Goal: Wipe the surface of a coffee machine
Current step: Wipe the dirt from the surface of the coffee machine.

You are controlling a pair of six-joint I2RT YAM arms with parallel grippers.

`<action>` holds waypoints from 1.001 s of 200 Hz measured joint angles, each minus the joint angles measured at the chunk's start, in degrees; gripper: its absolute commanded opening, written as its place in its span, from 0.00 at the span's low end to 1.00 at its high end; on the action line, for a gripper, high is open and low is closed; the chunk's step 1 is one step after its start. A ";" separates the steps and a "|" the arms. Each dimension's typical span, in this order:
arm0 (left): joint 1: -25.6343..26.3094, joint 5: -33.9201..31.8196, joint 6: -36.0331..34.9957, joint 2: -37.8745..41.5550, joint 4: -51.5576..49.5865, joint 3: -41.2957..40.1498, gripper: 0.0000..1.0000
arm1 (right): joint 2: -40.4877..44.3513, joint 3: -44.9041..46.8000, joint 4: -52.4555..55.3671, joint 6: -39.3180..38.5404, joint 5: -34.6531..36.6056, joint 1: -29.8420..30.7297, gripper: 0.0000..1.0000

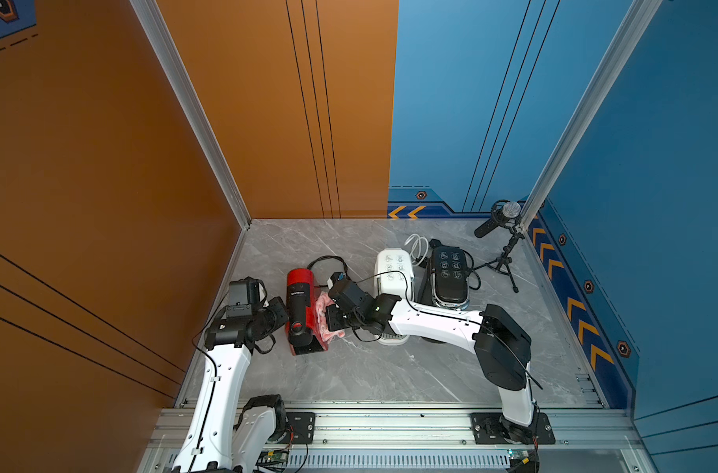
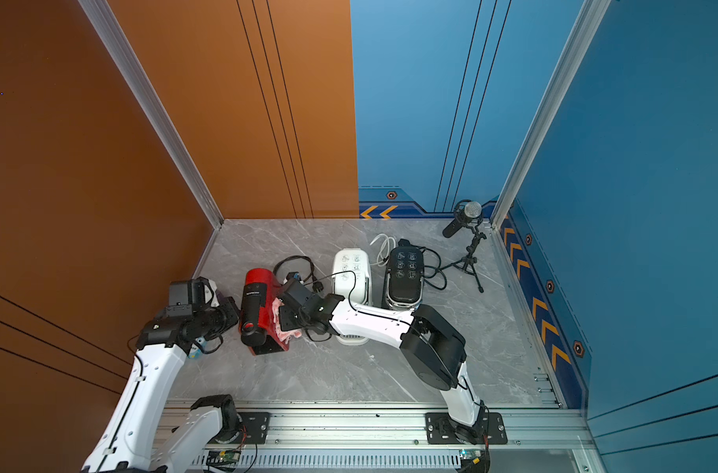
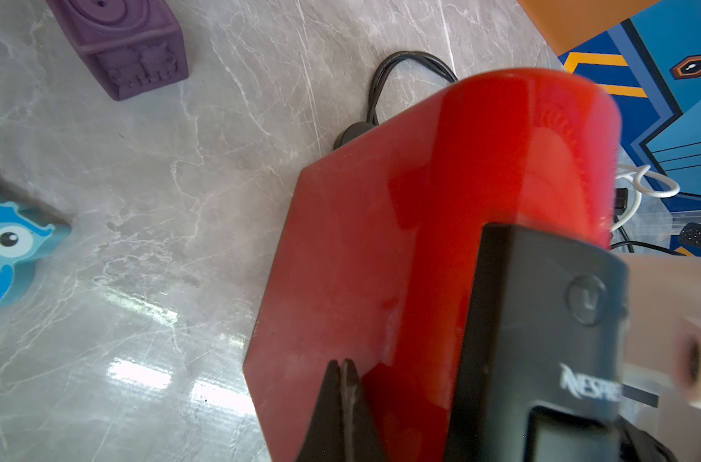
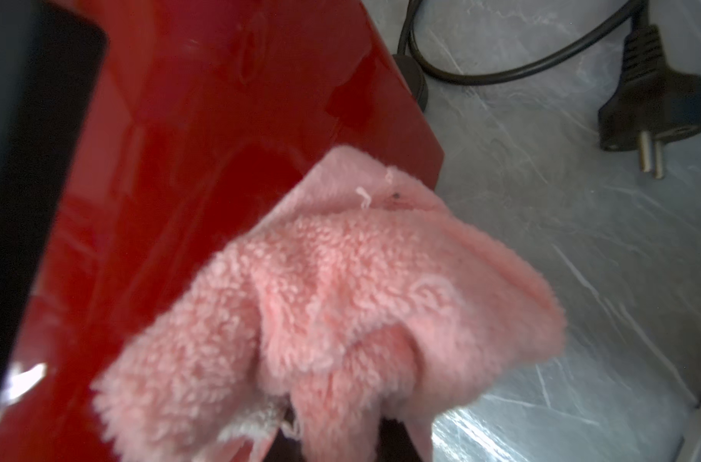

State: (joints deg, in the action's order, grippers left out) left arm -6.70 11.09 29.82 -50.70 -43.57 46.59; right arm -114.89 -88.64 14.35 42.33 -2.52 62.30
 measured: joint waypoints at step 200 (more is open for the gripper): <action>-0.04 1.09 0.00 -0.20 0.52 2.64 0.01 | -3.08 -19.08 5.14 -5.11 0.72 -5.27 0.00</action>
State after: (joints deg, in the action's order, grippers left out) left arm -6.74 12.19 29.82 -50.89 -43.05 49.23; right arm -117.97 -107.72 19.49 37.21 -1.80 57.04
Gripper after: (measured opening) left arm 0.041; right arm 0.175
